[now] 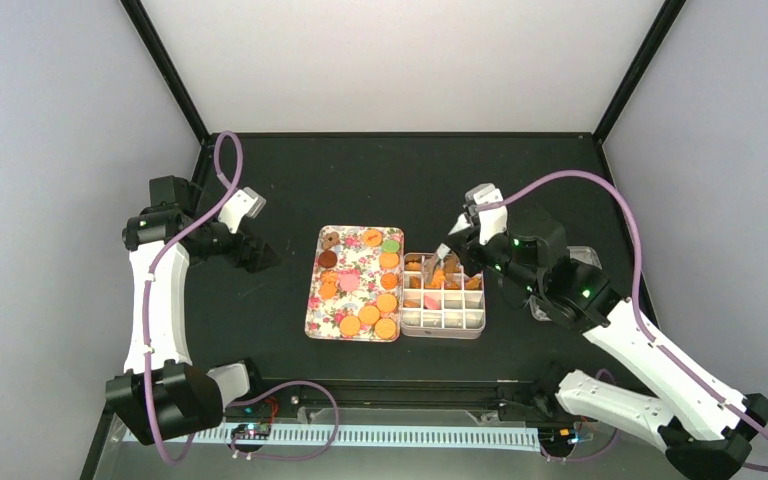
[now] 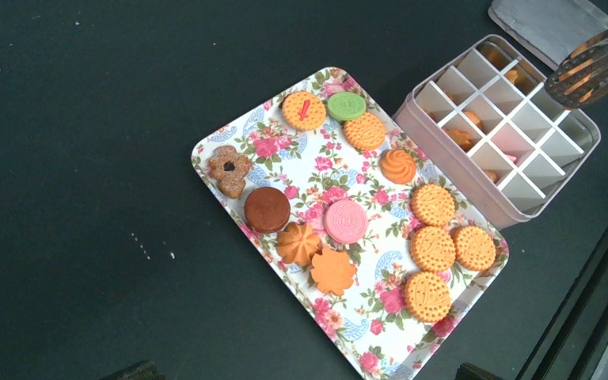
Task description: Pack the cookies
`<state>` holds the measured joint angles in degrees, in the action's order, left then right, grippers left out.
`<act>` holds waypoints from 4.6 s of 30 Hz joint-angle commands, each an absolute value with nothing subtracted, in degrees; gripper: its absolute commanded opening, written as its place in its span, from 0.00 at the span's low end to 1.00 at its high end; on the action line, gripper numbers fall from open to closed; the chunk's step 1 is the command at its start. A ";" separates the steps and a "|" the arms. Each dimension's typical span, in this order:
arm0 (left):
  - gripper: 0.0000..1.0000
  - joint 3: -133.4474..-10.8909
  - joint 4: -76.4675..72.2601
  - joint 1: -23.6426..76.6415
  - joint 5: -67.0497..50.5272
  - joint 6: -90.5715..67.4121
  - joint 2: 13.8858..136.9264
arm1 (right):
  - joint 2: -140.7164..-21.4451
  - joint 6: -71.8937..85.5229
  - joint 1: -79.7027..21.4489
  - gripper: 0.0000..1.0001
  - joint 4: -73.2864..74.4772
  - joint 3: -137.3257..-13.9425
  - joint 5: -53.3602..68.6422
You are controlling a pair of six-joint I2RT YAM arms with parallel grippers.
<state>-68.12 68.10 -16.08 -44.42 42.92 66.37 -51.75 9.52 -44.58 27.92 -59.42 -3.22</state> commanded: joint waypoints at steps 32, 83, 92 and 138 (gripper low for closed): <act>0.99 -67.94 67.63 -16.46 -45.89 43.77 65.93 | -52.12 3.72 -44.20 0.29 32.17 -53.75 -5.80; 0.99 -69.51 69.43 -16.44 -42.61 43.86 66.44 | -60.23 1.59 -43.63 0.24 28.08 -67.55 4.48; 0.99 -69.61 70.16 -16.52 -41.55 43.55 65.78 | -77.00 1.42 -52.10 0.22 23.54 -77.44 8.25; 0.99 -68.23 69.67 -16.53 -41.21 44.38 65.42 | -91.11 1.81 -61.38 0.34 16.40 -67.41 1.84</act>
<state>-68.01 69.19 -16.12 -40.71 43.16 66.37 -89.73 1.63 -60.80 15.94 -67.75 2.07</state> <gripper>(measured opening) 0.988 0.355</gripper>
